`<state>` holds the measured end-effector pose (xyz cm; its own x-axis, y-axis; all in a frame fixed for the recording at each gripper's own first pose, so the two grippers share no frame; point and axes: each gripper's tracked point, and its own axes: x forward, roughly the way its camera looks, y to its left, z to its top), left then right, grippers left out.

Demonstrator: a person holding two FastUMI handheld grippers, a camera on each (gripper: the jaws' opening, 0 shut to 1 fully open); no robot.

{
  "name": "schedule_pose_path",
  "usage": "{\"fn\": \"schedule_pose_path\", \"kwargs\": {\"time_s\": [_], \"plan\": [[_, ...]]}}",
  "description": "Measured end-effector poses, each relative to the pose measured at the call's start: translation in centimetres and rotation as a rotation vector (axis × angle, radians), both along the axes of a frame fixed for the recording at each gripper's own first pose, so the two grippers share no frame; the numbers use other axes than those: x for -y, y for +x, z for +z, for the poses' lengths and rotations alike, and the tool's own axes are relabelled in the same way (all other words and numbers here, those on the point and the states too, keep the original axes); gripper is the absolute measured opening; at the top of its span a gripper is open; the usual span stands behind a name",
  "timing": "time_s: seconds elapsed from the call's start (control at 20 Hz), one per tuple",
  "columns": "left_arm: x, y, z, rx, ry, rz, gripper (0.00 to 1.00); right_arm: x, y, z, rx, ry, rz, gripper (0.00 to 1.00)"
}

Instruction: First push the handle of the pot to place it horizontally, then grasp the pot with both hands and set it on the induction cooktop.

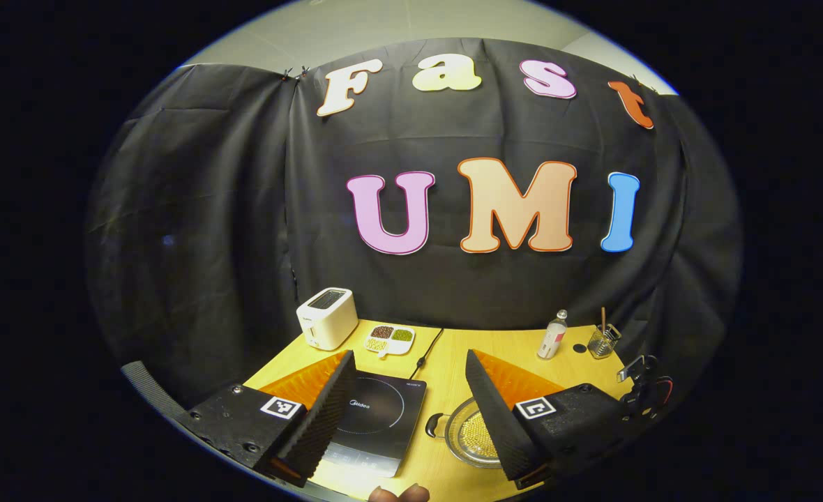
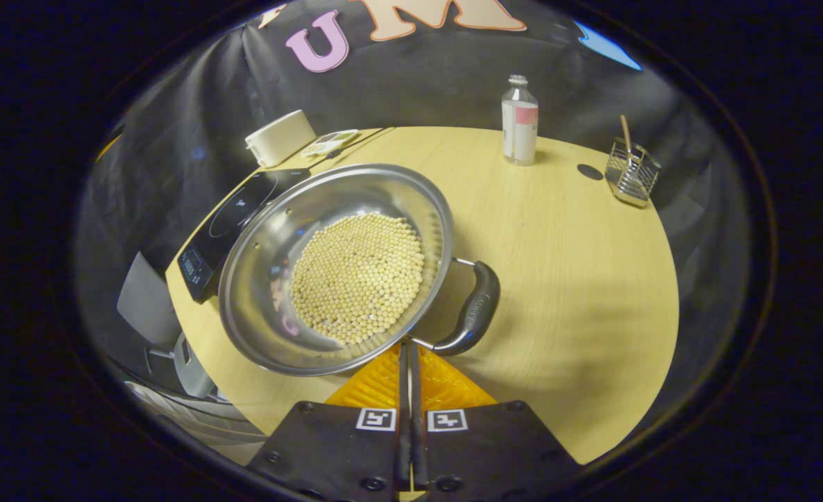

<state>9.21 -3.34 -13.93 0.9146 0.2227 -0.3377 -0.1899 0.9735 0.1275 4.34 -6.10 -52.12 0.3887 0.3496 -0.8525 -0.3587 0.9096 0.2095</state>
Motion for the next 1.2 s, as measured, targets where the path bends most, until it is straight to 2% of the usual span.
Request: {"fn": "schedule_pose_path", "kwargs": {"time_s": [0.25, 0.3, 0.35, 0.65, 0.7, 0.8, 0.85, 0.95, 1.0, 1.15, 1.2], "plan": [[-0.3, 0.8, -3.9, -0.067, -0.048, -0.036, 0.96, 0.4, 0.6, -0.2, -0.012, -0.047, -0.026, 0.03], [-0.3, 1.1, -5.1, -0.089, -0.061, -0.052, 0.92, 0.8, 0.8, -0.1, -0.011, -0.069, -0.042, 0.03], [-0.3, 1.4, -6.3, -0.11, -0.07, -0.074, 0.96, 1.3, 0.7, -0.3, -0.009, -0.099, -0.068, 0.02], [-0.3, 3.0, -14.9, -0.288, -0.198, -0.177, 0.97, 2.6, 2.5, 2.7, 0.012, -0.146, -0.295, 0.01], [-0.2, 3.3, -16.3, -0.322, -0.216, -0.19, 0.97, 2.7, 2.7, 2.9, 0.001, -0.15, -0.332, 0.12], [0.1, 3.3, -19.3, -0.405, -0.236, -0.219, 0.97, 2.6, 3.0, 2.4, -0.029, -0.165, -0.396, 0.19], [0.1, 3.3, -20.6, -0.439, -0.234, -0.235, 0.97, 3.4, 3.7, 2.4, -0.021, -0.205, -0.426, 0.34], [0.3, 3.6, -22.9, -0.476, -0.222, -0.263, 0.97, 3.5, 4.4, 2.6, -0.02, -0.217, -0.462, 0.63], [0.4, 3.5, -24.3, -0.509, -0.224, -0.27, 0.97, 3.6, 4.6, 2.4, -0.025, -0.224, -0.476, 0.7], [0.7, 3.4, -28.0, -0.591, -0.234, -0.283, 0.97, 4.3, 5.3, 1.4, -0.058, -0.257, -0.51, 0.69], [0.6, 3.5, -28.9, -0.614, -0.235, -0.277, 1.0, 4.4, 5.4, 1.1, -0.071, -0.263, -0.521, 0.66]]}}
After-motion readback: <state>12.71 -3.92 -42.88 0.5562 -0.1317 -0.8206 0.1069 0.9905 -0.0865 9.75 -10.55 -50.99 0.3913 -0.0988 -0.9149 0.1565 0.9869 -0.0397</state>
